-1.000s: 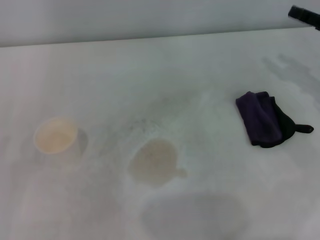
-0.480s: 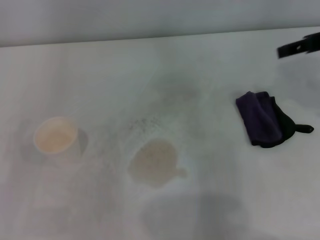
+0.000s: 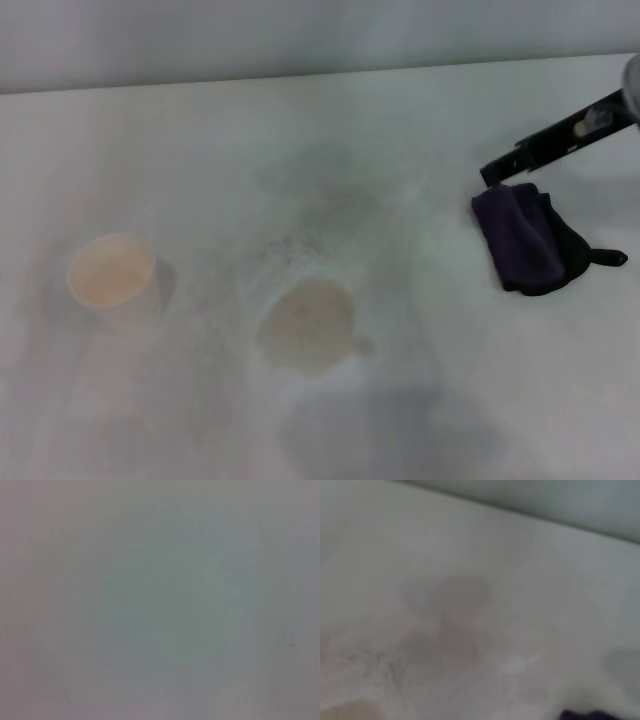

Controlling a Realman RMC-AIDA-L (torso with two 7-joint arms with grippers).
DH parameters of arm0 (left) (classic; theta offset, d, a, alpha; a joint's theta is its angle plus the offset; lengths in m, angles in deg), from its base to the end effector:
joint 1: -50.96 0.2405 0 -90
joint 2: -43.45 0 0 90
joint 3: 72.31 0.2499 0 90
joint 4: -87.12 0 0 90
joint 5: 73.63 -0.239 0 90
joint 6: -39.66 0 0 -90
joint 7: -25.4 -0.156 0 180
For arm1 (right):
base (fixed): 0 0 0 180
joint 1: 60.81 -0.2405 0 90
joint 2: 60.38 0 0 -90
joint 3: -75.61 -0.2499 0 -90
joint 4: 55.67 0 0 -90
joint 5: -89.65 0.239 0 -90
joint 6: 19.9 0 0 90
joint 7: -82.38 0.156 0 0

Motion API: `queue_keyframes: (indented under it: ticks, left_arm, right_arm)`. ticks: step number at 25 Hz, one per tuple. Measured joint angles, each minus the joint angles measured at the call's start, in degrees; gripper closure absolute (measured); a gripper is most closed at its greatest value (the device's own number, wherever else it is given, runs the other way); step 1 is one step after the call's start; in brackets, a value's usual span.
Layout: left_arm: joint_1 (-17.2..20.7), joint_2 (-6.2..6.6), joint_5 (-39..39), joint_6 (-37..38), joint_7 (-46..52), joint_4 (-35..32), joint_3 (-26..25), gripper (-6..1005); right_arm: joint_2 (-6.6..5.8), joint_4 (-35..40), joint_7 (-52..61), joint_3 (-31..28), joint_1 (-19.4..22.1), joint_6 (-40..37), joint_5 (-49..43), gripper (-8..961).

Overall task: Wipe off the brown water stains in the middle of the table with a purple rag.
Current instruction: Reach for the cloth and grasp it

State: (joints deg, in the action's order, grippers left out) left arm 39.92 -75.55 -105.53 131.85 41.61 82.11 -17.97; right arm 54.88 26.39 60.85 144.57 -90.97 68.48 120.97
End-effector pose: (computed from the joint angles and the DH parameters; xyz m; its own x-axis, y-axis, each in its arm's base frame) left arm -0.3814 0.2493 0.0315 0.6976 -0.2618 0.6669 0.6688 -0.0957 -0.7372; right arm 0.2074 0.3946 0.0671 0.5418 -0.8356 -0.0908 -0.7269 -0.4116 -0.5498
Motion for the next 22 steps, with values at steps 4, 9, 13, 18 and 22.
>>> queue_keyframes:
  ticks: [4,9,13,18,22]
  left_arm:
    - [0.22,0.00,0.00,0.91,-0.10,0.00,0.08,107]
    - [0.08,0.00,-0.08,0.93,-0.33,0.25,0.17,107]
    - [0.28,0.00,-0.06,0.82,-0.35,0.32,0.04,107]
    - [0.36,0.00,-0.03,0.69,-0.46,0.53,-0.03,107]
    - [0.40,0.00,-0.01,0.71,-0.47,0.53,-0.03,106]
  right_arm:
    - [0.01,-5.89,0.35,2.54,-2.05,-3.33,-3.59,345]
    - [0.03,-13.02,0.44,4.54,-4.45,-6.98,-7.97,353]
    - [0.04,-15.82,0.45,5.18,-5.25,-8.10,-9.08,359]
    - [0.09,-18.19,0.52,6.54,-5.88,-9.28,-10.73,366]
    - [0.14,-20.59,0.90,8.08,-6.57,-10.09,-11.27,372]
